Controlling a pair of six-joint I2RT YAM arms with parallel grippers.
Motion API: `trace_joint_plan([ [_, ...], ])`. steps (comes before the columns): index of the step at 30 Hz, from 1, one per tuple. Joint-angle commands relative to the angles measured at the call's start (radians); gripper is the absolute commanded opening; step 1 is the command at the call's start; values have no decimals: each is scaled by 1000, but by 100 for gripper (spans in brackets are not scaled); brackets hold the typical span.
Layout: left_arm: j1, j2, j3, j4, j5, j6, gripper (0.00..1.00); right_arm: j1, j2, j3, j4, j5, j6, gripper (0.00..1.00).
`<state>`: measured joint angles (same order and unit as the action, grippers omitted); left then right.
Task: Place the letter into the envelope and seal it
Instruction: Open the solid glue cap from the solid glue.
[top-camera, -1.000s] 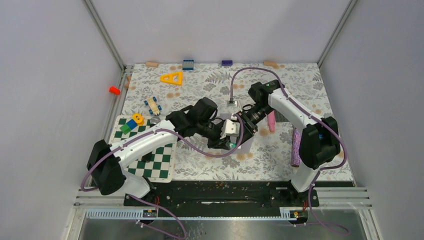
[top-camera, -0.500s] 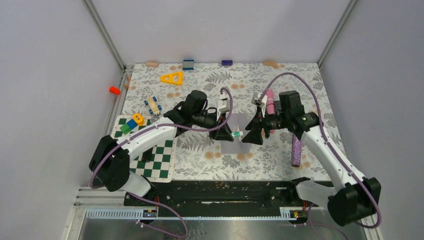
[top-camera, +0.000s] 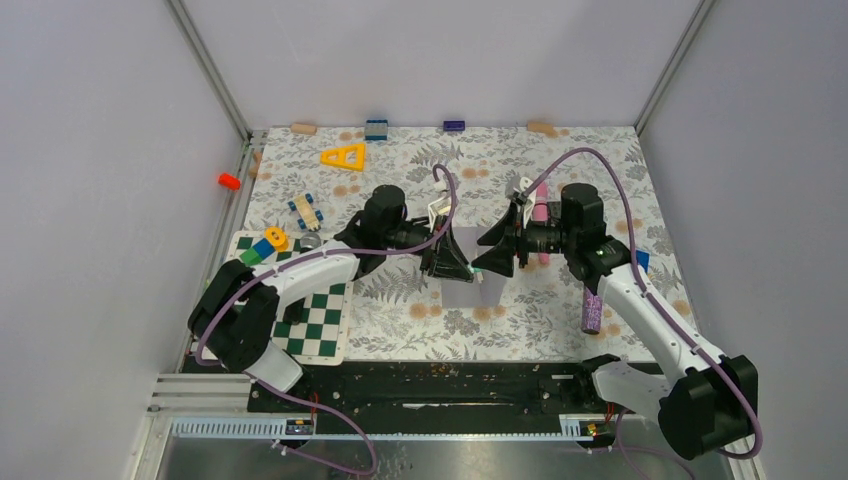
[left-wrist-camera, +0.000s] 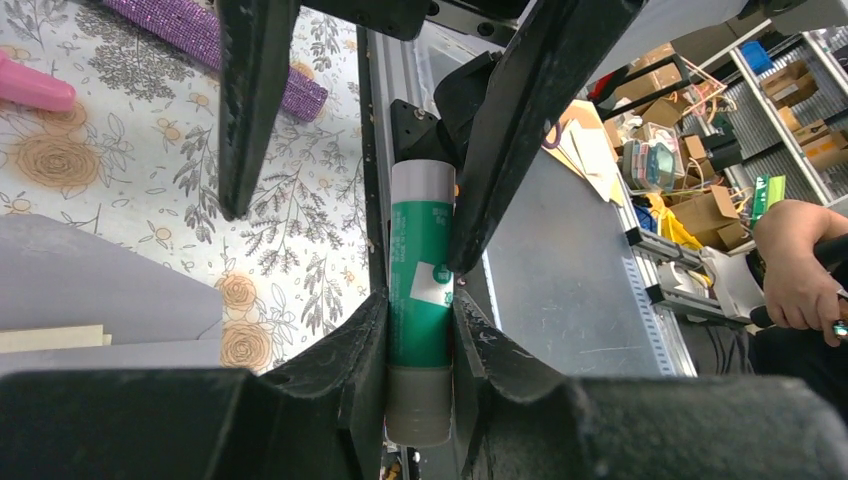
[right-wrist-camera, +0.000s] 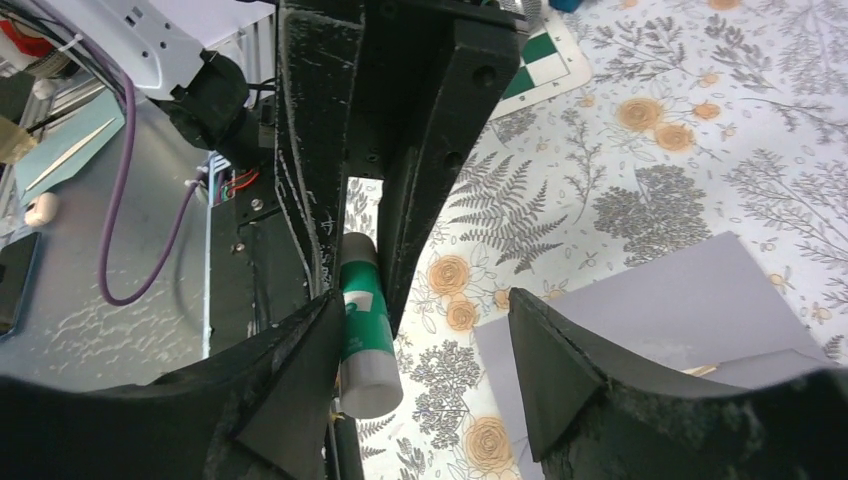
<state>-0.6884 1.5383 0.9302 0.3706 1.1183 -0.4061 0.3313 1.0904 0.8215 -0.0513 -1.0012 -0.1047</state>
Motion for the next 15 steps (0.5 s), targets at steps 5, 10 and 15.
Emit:
trace_joint_plan([
  [5,12,2,-17,148,39,-67,16,23,4,-19,94,-61,55,62],
  [10,19,2,-19,154,31,-68,16,23,5,-24,94,-98,67,59],
  [15,26,4,-25,159,28,-66,16,23,5,-24,93,-128,81,59],
])
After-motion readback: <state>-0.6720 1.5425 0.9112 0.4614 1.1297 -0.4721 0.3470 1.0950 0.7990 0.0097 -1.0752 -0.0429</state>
